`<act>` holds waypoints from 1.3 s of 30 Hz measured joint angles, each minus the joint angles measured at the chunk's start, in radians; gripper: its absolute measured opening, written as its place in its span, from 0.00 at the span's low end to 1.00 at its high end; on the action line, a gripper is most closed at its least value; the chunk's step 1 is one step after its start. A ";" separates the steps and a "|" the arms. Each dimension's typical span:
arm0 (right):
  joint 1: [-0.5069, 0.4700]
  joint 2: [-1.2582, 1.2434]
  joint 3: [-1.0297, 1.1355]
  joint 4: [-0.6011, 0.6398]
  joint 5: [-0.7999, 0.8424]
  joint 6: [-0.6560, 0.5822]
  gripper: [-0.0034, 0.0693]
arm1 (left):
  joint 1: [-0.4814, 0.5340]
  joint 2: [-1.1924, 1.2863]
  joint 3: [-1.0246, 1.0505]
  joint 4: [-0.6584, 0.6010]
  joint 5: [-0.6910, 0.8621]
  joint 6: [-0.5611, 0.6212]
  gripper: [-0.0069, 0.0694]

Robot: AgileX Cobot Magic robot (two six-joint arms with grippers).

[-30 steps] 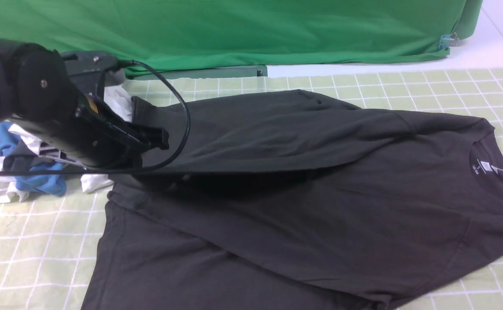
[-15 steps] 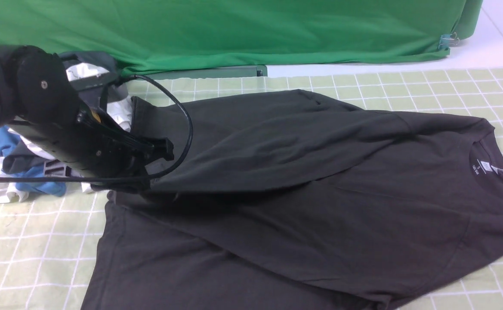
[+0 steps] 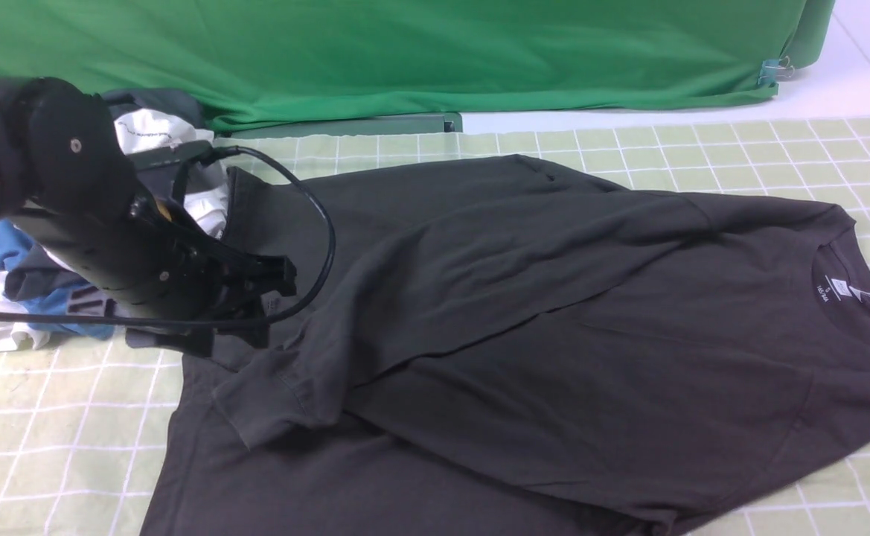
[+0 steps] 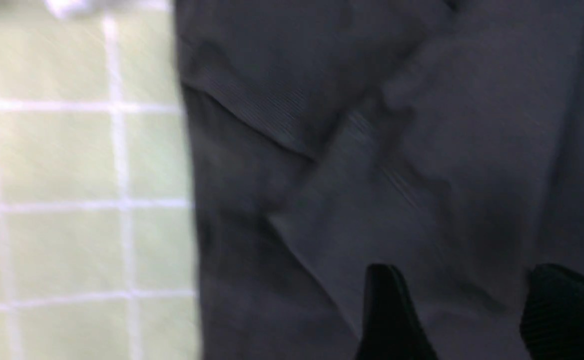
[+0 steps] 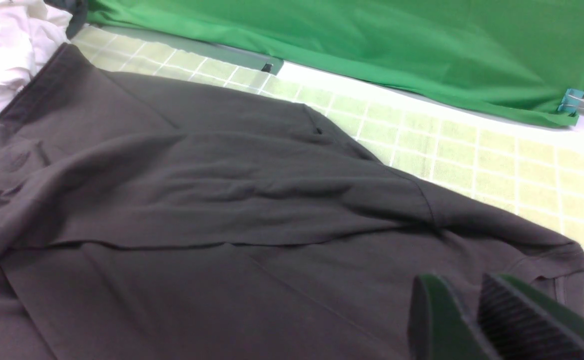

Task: Fold a long-sleeved shirt over a green coffee tablecloth.
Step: 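Fold the left side of the dark shirt inward over its body with the left gripper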

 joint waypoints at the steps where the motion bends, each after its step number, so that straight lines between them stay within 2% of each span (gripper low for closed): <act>1: 0.000 0.000 0.000 0.000 0.000 0.000 0.23 | 0.000 0.006 0.000 0.033 -0.007 -0.012 0.58; 6: 0.000 0.000 0.000 0.000 0.000 0.000 0.23 | 0.000 0.088 0.000 0.094 -0.031 -0.045 0.58; 17: 0.000 0.000 0.000 0.000 0.000 0.001 0.24 | 0.000 0.250 0.000 0.092 -0.123 0.044 0.56; 21: 0.000 0.000 0.000 0.002 0.000 0.001 0.25 | 0.000 0.277 0.000 0.100 -0.135 0.051 0.47; 25: 0.000 0.000 0.000 0.011 0.000 0.001 0.26 | 0.000 0.281 -0.006 0.099 -0.129 0.087 0.22; 27: 0.000 0.000 0.000 0.012 0.000 0.001 0.26 | 0.000 0.269 -0.010 0.100 -0.118 0.094 0.15; 36: 0.000 0.000 0.000 0.014 0.004 0.000 0.27 | 0.000 0.166 -0.011 0.132 -0.069 0.096 0.13; 39: 0.000 0.000 0.000 0.014 0.004 0.000 0.27 | 0.000 0.160 -0.011 0.224 -0.069 0.063 0.13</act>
